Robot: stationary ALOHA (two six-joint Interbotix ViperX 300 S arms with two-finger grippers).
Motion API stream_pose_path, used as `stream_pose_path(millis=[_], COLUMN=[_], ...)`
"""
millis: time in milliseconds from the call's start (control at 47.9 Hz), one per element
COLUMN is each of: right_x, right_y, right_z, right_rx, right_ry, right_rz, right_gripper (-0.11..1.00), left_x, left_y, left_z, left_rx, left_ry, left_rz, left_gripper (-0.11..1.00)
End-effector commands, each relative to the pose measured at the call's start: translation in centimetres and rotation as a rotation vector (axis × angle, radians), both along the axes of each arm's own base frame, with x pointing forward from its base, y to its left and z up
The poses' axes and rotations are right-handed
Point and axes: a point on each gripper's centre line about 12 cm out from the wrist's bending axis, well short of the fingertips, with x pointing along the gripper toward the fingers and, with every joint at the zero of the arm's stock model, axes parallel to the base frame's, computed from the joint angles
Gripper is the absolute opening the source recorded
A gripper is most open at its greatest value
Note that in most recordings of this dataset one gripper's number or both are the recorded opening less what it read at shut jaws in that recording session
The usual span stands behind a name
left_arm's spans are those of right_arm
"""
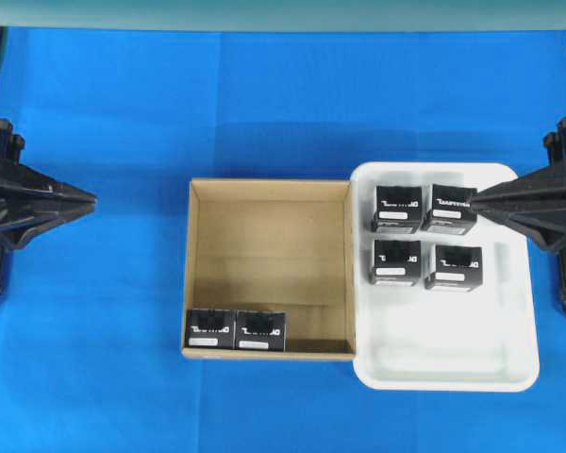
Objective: Pick the box from inside the cardboard box.
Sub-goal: 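Swing the right arm over the cardboard box toward the two packages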
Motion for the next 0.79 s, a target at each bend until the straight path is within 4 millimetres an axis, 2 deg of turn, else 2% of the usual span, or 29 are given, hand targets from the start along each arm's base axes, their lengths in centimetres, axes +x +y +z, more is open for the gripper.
stream_pose_path(millis=[0,63,146,272,460,585,773], right_x=[0.3,0.4,0.8,1.5,2.6,3.4,5.1], right_y=[-0.4,-0.7,-1.1,-1.1,-0.9,-0.7,-0.6], right_z=[0.0,-0.1,-0.1,0.7,1.9,1.8,1.4], right_rx=[0.012,0.061,0.106,0.178,0.273,0.332,0.354], right_ry=[0.003,0.033,0.097,0.188,0.349,0.501,0.707], right_rz=[-0.018,-0.036,-0.054,-0.056,-0.052,-0.059,-0.074], right_gripper=[0.14,0.14,0.03,-0.01,-0.01,-0.01,-0.01], left_x=[0.5,0.7,0.7,0.4,0.2,-0.2,-0.4], left_y=[-0.7,-0.9,-0.9,-0.9,-0.8,-0.8,-0.8], left_z=[0.5,0.8,1.2,1.3,1.1,1.7,1.4], left_rx=[-0.007,-0.024,-0.030,-0.024,-0.024,-0.021,-0.019], left_ry=[0.020,0.031,0.042,0.071,0.208,0.235,0.301], left_rz=[-0.038,-0.047,-0.046,-0.047,-0.041,-0.039,-0.035], left_gripper=[0.14,0.13,0.02,-0.05,-0.06,-0.06,-0.06])
